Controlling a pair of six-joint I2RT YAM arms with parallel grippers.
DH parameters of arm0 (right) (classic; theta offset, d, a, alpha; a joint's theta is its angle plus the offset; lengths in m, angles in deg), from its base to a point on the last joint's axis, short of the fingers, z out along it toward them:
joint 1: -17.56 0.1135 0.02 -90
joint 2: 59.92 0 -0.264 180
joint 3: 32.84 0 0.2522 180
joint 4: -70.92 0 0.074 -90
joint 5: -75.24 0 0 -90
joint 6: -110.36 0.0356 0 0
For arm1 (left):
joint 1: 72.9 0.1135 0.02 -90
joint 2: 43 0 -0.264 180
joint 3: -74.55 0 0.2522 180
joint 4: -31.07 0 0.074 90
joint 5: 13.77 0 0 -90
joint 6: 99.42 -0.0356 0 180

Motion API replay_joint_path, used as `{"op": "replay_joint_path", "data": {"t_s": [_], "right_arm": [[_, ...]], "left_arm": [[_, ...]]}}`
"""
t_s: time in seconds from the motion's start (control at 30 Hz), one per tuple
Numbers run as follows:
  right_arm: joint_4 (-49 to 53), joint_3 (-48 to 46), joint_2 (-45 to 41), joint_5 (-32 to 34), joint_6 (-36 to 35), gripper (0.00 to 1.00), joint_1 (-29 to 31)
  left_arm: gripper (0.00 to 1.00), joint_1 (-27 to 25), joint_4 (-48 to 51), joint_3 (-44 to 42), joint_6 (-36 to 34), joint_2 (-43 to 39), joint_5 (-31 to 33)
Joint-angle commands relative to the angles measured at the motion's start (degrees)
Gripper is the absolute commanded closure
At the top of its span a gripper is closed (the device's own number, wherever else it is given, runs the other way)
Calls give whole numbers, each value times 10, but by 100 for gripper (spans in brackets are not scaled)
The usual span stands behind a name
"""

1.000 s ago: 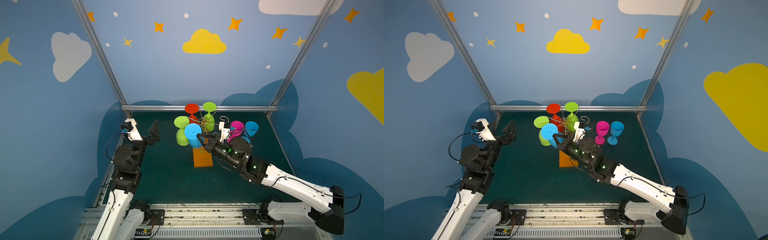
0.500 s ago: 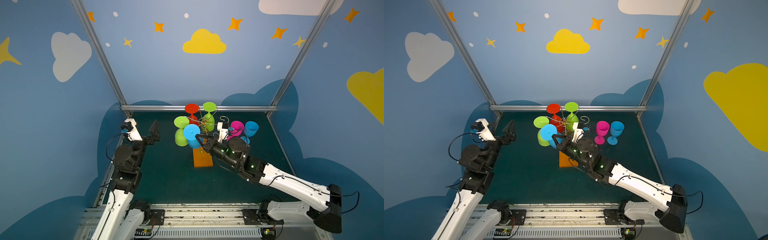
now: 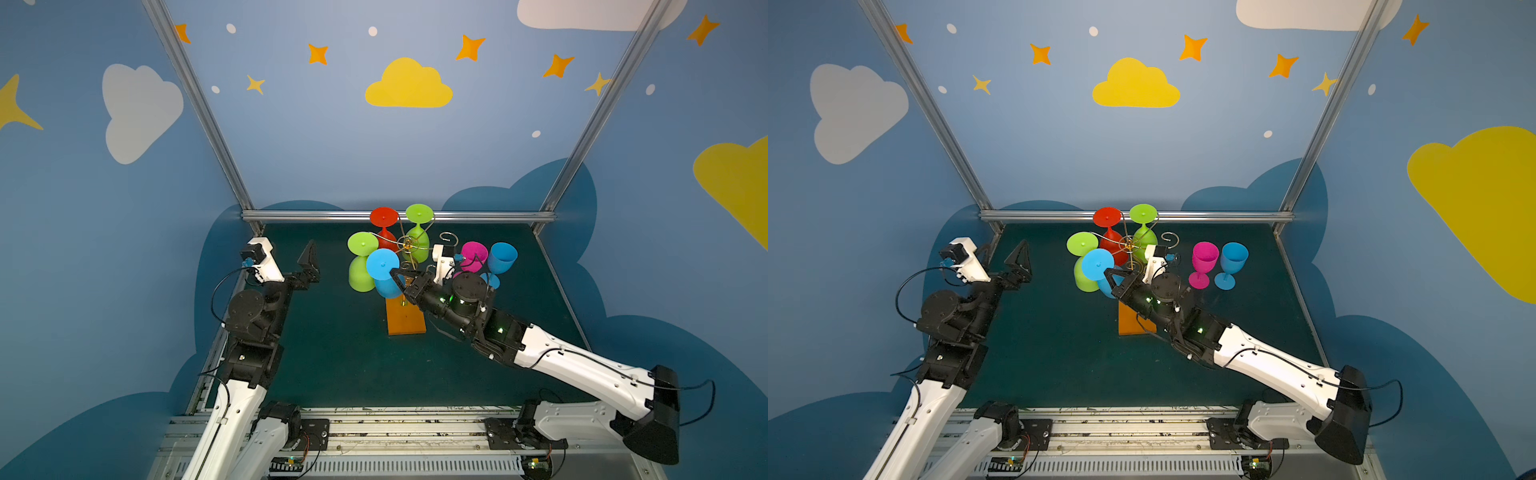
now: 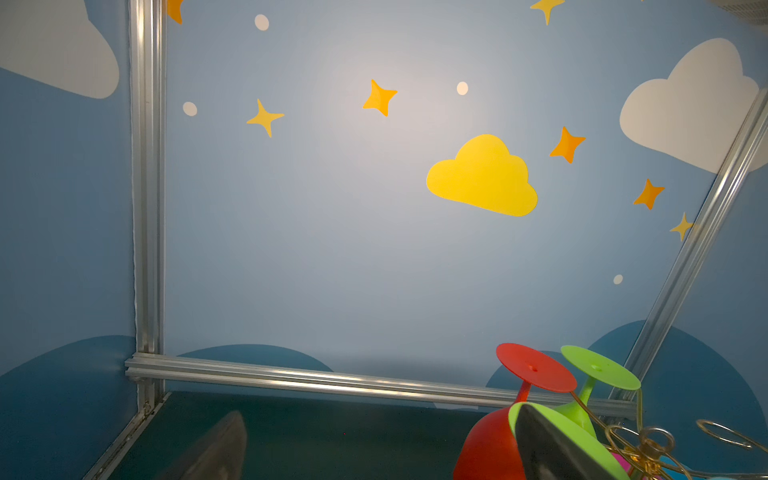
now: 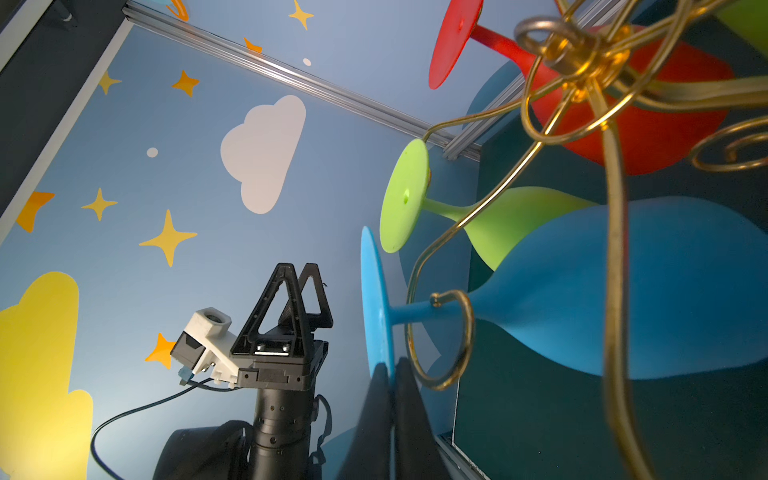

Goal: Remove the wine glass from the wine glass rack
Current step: 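Pull the blue glass off the rack hook with the right gripper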

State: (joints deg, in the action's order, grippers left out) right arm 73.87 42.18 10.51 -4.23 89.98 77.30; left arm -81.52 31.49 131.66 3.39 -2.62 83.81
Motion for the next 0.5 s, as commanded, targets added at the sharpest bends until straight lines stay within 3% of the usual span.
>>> {"op": "replay_joint_path", "data": {"t_s": [0.0,0.47], "right_arm": [[-16,11,0,11,-5,100,-10],[-26,22,11,14,-1,100,-21]], "left_arm": [[0,-2,-7,-6,-9,-4,7],[0,-2,-7,-6,-8,-6,7]]}}
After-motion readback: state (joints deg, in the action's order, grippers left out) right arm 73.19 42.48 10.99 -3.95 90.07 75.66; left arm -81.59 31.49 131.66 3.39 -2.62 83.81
